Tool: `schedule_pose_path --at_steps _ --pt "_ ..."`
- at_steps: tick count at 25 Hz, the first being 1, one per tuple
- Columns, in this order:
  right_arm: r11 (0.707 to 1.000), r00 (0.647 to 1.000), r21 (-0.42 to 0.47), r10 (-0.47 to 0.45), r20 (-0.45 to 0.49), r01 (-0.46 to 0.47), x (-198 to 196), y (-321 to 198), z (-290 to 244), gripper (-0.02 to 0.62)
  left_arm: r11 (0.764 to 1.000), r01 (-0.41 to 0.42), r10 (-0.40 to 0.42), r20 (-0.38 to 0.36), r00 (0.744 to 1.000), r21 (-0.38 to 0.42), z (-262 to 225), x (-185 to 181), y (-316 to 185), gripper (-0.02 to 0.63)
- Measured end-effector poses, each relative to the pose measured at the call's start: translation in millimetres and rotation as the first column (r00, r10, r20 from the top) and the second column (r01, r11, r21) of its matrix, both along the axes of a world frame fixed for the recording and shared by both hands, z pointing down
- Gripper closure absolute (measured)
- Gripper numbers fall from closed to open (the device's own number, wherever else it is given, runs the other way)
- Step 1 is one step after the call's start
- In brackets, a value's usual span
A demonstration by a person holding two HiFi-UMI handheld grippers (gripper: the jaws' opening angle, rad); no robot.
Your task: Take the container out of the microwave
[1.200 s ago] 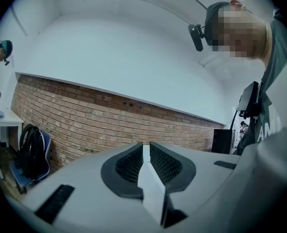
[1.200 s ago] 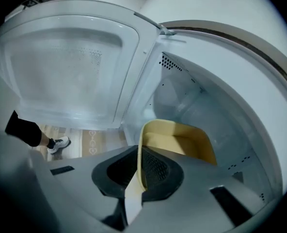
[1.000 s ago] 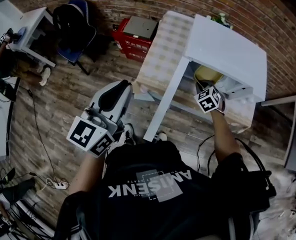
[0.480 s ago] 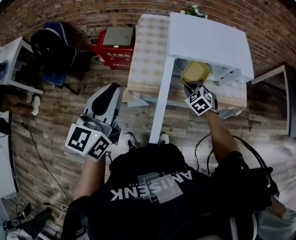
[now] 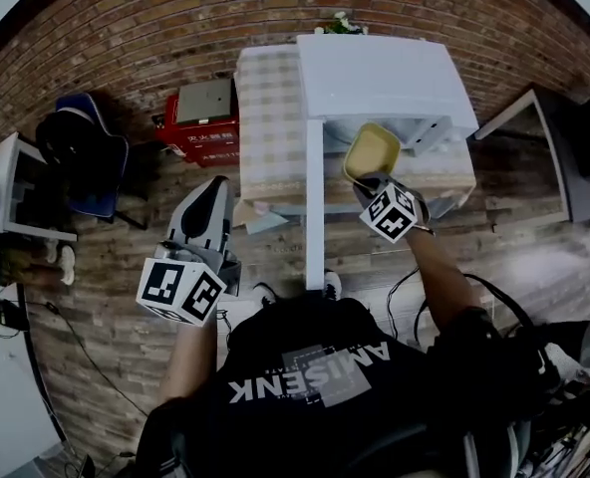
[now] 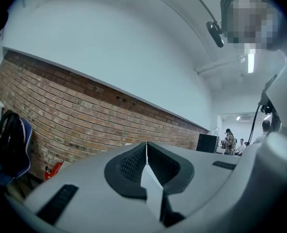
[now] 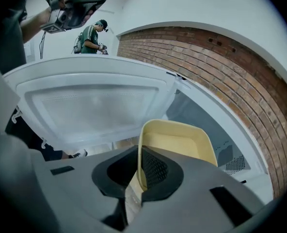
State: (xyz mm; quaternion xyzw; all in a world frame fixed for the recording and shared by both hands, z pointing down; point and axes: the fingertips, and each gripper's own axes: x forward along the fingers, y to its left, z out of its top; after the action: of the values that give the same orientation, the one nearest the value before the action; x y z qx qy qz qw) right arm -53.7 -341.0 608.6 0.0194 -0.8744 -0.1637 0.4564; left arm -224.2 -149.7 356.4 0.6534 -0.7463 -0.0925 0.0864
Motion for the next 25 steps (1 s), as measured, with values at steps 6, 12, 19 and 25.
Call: schedule_pose_path --at_steps 6,12,19,25 --pt "0.999 0.999 0.010 0.034 0.029 -0.035 14.0 22.7 -29.0 0.545 0.998 -0.060 0.060 0.036 0.998 -0.001 2.7 -2.7 -8.5 0.588" --pt "0.997 0.994 0.025 0.069 0.090 -0.071 25.0 38.9 -71.9 0.545 0.998 -0.069 0.069 0.061 0.996 0.002 1.0 -1.9 -13.5 0.592" --pt "0.994 0.980 0.029 0.100 0.170 -0.107 31.8 51.4 -124.1 0.545 0.995 -0.098 0.097 0.074 0.993 0.013 -6.5 2.4 -20.1 0.594" --pt "0.984 0.952 0.049 0.153 0.265 -0.172 36.1 46.4 -168.5 0.545 0.994 -0.108 0.106 0.081 0.991 0.020 -13.4 5.0 -23.9 0.594"
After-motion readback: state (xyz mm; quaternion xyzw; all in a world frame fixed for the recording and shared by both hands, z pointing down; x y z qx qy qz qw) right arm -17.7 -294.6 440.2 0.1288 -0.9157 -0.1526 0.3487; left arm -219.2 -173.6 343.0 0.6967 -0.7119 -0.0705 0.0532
